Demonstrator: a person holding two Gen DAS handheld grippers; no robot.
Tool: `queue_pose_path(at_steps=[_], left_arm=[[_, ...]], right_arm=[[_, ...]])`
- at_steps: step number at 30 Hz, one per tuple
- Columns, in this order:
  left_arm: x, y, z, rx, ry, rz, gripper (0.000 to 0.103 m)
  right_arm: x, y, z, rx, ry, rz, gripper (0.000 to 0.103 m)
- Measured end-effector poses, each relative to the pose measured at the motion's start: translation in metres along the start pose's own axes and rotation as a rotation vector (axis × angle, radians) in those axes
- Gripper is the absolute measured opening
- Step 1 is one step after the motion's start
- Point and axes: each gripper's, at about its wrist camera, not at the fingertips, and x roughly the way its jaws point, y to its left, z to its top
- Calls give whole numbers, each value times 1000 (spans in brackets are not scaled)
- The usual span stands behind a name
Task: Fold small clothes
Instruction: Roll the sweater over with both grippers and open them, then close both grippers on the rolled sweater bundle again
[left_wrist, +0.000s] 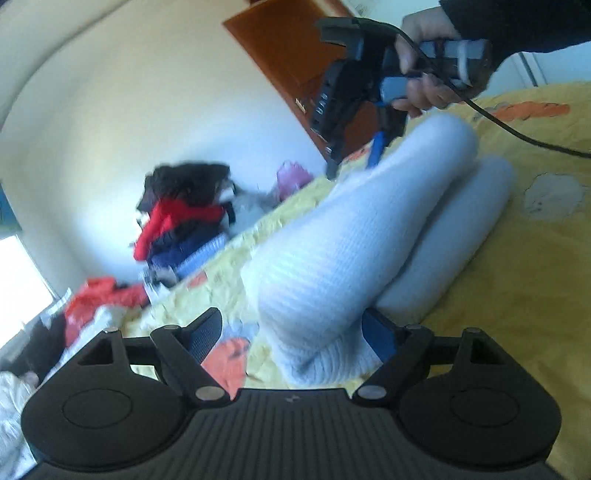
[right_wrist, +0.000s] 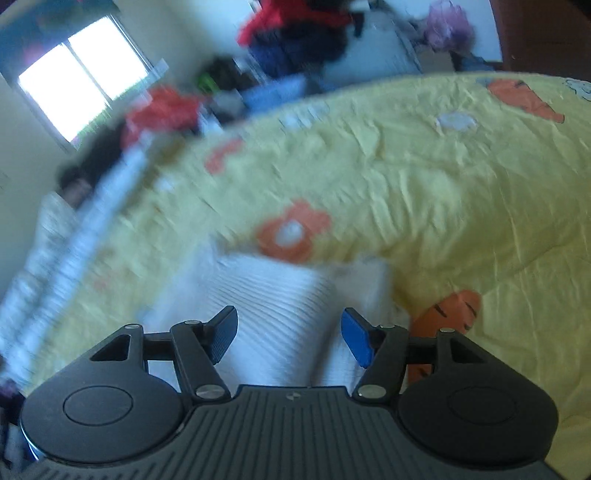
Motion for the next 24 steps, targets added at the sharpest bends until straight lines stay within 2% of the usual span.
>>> queue_pose_path(at_steps=[1,2,3,4,5,8,10,11,13,14,15,17,19,20,22,24], left_arm=[[5,2,1,-3,9,-2,83],[9,1,2,-6,9,-5,72],[12,0,3,-13,3,-30,60],[17,1,5,-21,-1,-42,50],[16,2,7,-27,-19,-25,39],[7,8,14,-27,-69,-29,34],[1,5,11,-5,-92,-38,34],[5,1,8,15,-97,-34,34],[21,-7,3,50,-84,-18,34],[23,-10,3,67,-75,-6,35],[23,-9,3,58,-82,-3,35],[19,-5,4,35,-66,-10,39],[14,0,3,39,-53,-16,41],[13,4,3,41,-51,-21,44],[8,9,0,44,-49,-15,52],[4,11,-1,34,-36,-13,56]], right_arm=[[10,0,-2,-4,26,-23,67],[16,-2,-5,-4,30,-25,56],[18,-2,-9,-11,13,-2,50],[19,-1,-12,-14,1,28,33],[16,-1,-12,-6,-11,33,22],[-16,1,-8,-24,-80,76,17],[-38,-7,-7,-34,-135,71,16],[-40,-18,-7,-12,-134,65,15],[-21,-40,-13,58,-62,44,16],[-11,-42,-20,53,-37,31,16],[-6,-40,-27,42,-66,27,19],[-13,-34,-34,65,-120,26,43],[-25,-33,-39,130,-125,75,59],[-36,-33,-43,157,-142,101,64],[-56,-29,-51,173,-167,153,65],[-75,-25,-61,166,-147,202,65]])
